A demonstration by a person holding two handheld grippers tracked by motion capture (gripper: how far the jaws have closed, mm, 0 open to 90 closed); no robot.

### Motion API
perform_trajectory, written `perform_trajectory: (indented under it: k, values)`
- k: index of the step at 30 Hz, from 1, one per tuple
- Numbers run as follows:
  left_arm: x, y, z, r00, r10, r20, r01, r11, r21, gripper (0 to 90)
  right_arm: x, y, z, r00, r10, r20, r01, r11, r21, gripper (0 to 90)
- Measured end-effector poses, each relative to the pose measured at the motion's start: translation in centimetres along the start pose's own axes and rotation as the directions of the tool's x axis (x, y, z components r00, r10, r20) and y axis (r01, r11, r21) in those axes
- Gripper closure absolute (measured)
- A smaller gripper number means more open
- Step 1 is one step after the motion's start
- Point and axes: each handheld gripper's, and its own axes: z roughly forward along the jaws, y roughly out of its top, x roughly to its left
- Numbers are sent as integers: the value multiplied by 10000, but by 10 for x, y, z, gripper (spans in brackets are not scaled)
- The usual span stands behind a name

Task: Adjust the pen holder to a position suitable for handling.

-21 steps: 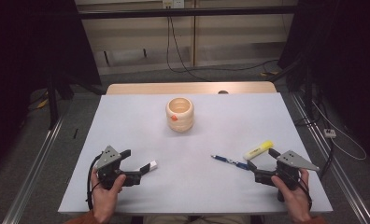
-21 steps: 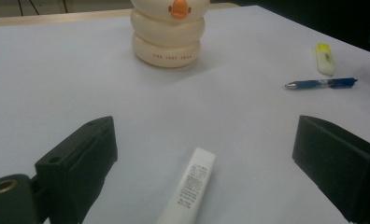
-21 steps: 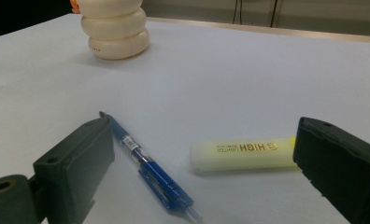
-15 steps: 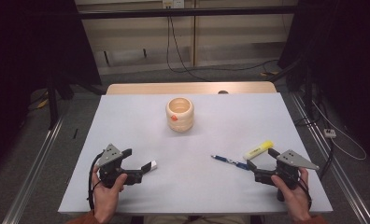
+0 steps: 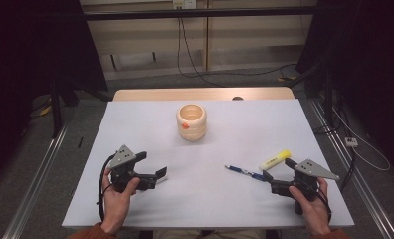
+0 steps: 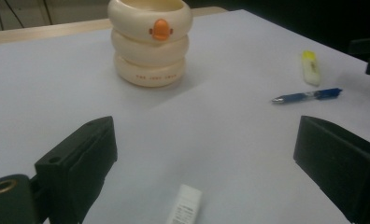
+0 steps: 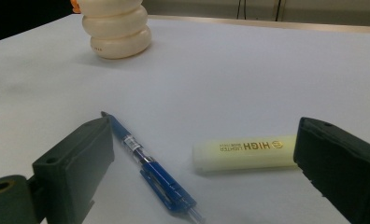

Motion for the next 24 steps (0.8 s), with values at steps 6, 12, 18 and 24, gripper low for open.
perform_trajectory:
  k: [6,12,18,24]
  values:
    - [8,6,7,9998,-3,-179,2,10000,-18,68,0,0,1,10000,-33,-1,33,10000,40,48]
    - [10,21,19,9994,344,-72,-345,9994,-63,71,0,0,2,10000,19,-14,-19,10000,43,48]
    - [13,31,32,9998,167,134,-166,9998,-64,76,-1,0,2,10000,40,35,-40,10000,53,42]
    - [13,42,44,9990,251,-359,-238,9990,385,77,1,1,4,10000,-67,24,67,9999,95,40]
